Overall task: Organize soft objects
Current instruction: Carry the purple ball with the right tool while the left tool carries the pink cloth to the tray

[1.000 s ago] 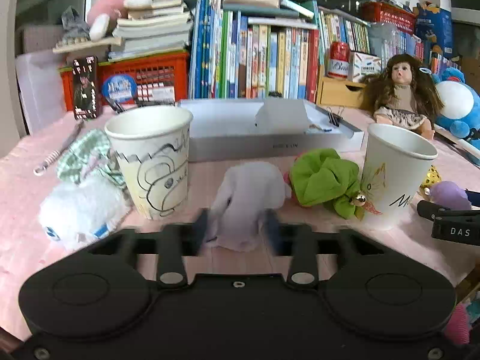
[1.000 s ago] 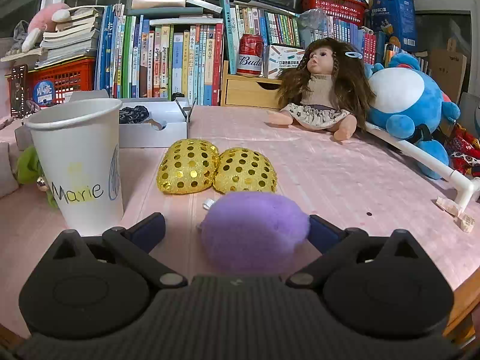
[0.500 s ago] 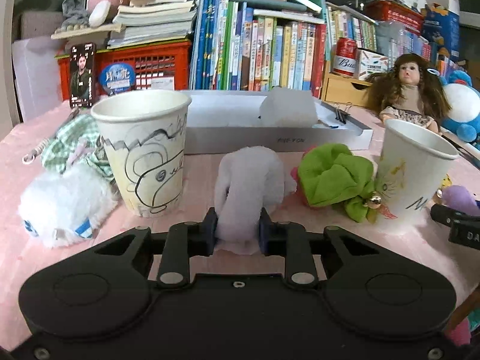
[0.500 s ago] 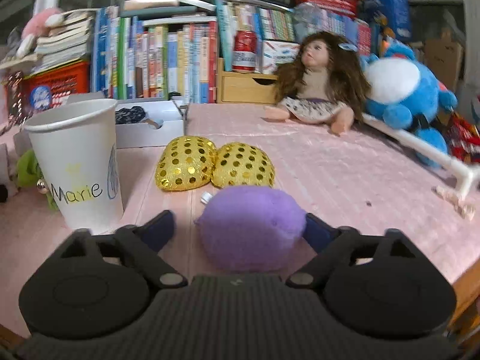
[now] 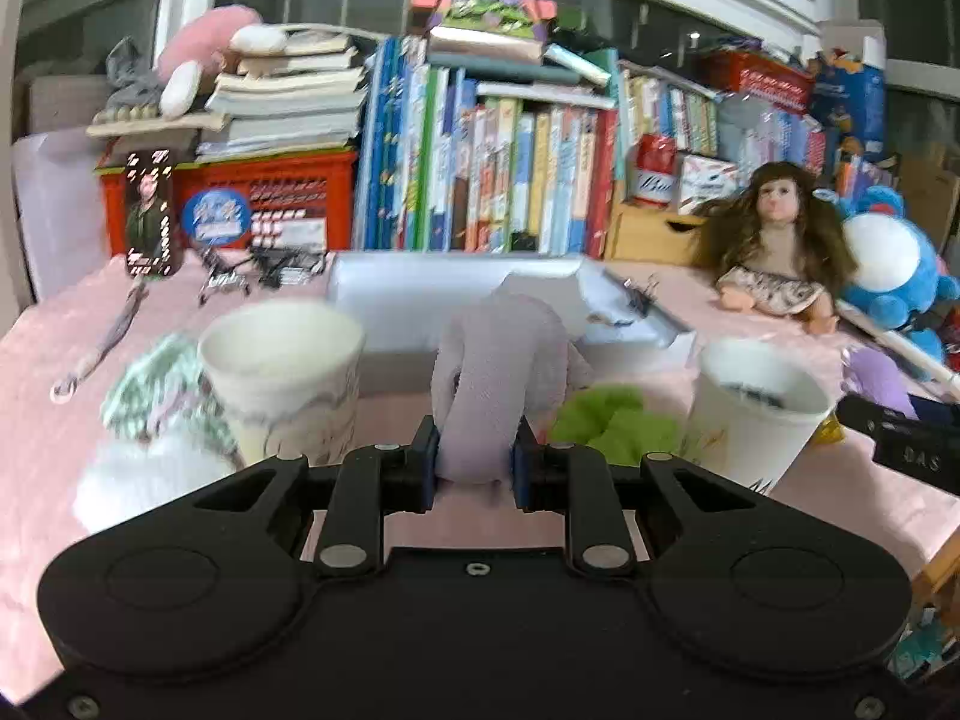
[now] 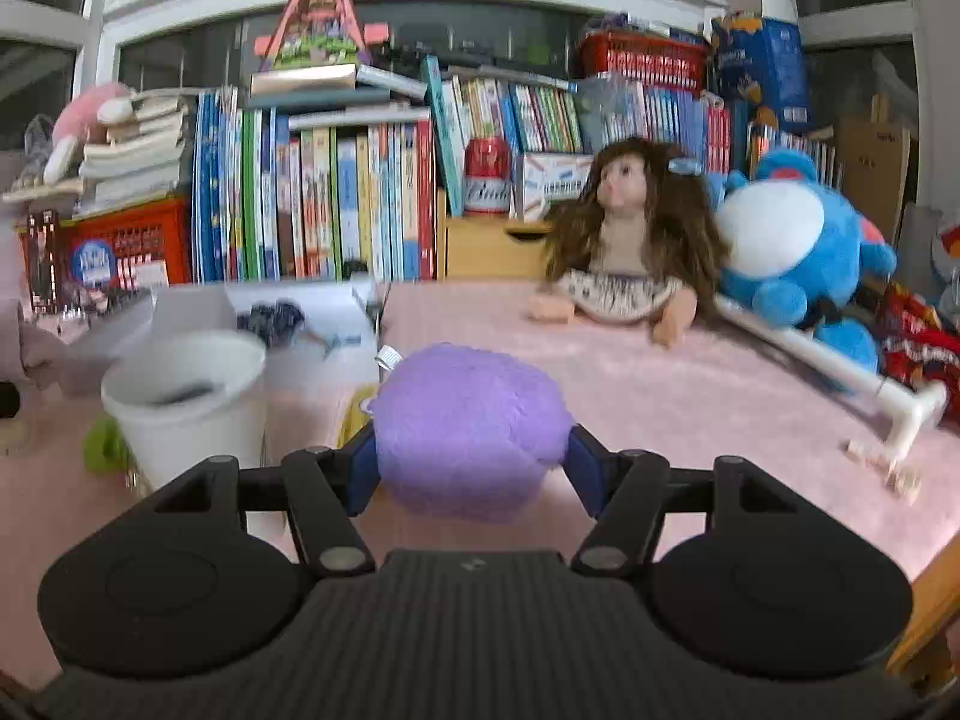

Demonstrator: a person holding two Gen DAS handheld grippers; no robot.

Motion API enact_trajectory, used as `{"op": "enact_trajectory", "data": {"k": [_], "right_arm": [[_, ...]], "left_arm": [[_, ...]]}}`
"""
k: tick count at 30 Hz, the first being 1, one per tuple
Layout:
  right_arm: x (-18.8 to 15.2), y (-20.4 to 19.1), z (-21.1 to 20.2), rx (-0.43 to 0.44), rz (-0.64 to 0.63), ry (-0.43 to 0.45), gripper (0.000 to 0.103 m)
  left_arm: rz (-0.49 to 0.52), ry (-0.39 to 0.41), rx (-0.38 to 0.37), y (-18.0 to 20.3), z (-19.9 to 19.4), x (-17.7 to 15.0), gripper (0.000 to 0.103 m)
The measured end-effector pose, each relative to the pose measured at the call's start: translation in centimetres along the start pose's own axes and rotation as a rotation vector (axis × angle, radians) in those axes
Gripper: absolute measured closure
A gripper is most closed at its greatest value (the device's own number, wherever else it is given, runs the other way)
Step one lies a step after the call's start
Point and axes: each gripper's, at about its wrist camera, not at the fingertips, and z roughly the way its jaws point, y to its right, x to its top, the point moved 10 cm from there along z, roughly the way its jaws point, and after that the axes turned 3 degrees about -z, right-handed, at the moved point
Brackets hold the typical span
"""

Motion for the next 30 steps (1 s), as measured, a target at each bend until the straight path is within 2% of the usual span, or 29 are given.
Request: {"op": "enact_trajectory", "data": {"k": [4,10,15,17,20,25,30], "right_arm": [[2.5,0.7,0.5,0.017,0.026,0.012,0.037],[5.9,0.8,2.2,0.096,0.071,0.010,0.037],[7.9,-0.7,3.7,0.216,0.114,-0.031,0.037],[8.5,-1.5,4.1,0.241,0.090,-0.041,0.037],[9.7,-2.6,4.9,0.254,0.044,-0.054,0.037],[11.3,-4.4,6.2,0.326,0.048,-0.103,0.037],[12.6,-5.9,8.3,0.340,0.025,-0.170,0.037]], "left_arm": [[0.012,-0.001,-0.037,0.3,-0.2,2.6,0.082],[0.001,0.030,-0.057,-0.3,0.2,7.3,0.082],[-0.002,0.033,-0.043,-1.3,1.4,10.2,0.081],[-0.019,0.026,-0.043,-1.8,2.0,11.1,0.081],[-0.041,-0.002,-0.053,-2.3,3.0,12.2,0.081],[-0.056,-0.041,-0.062,-3.0,4.5,13.9,0.081],[-0.117,-0.149,-0.086,-3.5,7.2,14.6,0.081]]}}
